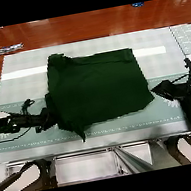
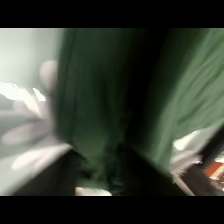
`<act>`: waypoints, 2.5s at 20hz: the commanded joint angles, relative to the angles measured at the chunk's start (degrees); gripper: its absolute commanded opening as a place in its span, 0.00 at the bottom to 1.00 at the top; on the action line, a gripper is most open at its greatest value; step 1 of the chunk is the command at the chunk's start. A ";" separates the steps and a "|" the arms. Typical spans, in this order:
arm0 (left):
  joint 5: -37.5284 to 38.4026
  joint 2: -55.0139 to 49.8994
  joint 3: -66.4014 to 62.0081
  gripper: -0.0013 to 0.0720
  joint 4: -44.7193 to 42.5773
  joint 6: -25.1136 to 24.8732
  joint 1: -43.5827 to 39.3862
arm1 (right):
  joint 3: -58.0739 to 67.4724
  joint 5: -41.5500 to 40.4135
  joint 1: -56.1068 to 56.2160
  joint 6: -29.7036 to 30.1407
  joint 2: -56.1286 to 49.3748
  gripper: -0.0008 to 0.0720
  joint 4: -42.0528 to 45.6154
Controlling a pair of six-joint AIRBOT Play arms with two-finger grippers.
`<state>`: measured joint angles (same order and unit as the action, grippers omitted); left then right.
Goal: Fold the shirts.
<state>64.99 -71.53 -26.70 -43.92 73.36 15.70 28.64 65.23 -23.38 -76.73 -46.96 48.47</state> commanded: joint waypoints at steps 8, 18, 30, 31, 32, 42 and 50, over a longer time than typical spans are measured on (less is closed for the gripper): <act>1.42 -0.24 -6.01 0.05 -1.25 0.55 -1.01 | -3.69 6.38 -13.73 -3.98 0.02 0.58 11.85; 1.03 -0.26 -5.97 0.05 -1.29 0.59 -1.09 | -6.08 -4.28 -5.01 -2.47 -11.37 0.58 2.43; 1.16 0.94 -10.32 0.05 -0.11 0.63 -0.94 | 13.88 -3.32 10.45 0.57 -26.69 0.04 -3.72; 1.81 1.99 -13.40 0.05 0.33 0.68 -0.72 | 17.44 -1.18 10.32 0.52 -25.27 0.04 -3.23; 2.78 3.50 -17.51 0.05 1.77 0.83 -0.07 | 21.68 0.37 9.92 0.26 -22.97 0.04 -2.49; 0.61 13.60 -72.61 0.05 13.92 0.85 6.86 | 70.73 2.80 9.16 -7.26 -4.57 0.04 6.78; 1.66 24.92 -88.74 0.05 -0.28 4.94 12.22 | 79.32 5.51 9.16 -10.69 10.56 0.04 18.27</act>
<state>66.85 -51.48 -111.68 -35.20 76.38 27.22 106.00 68.86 -14.20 -85.43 -41.60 60.88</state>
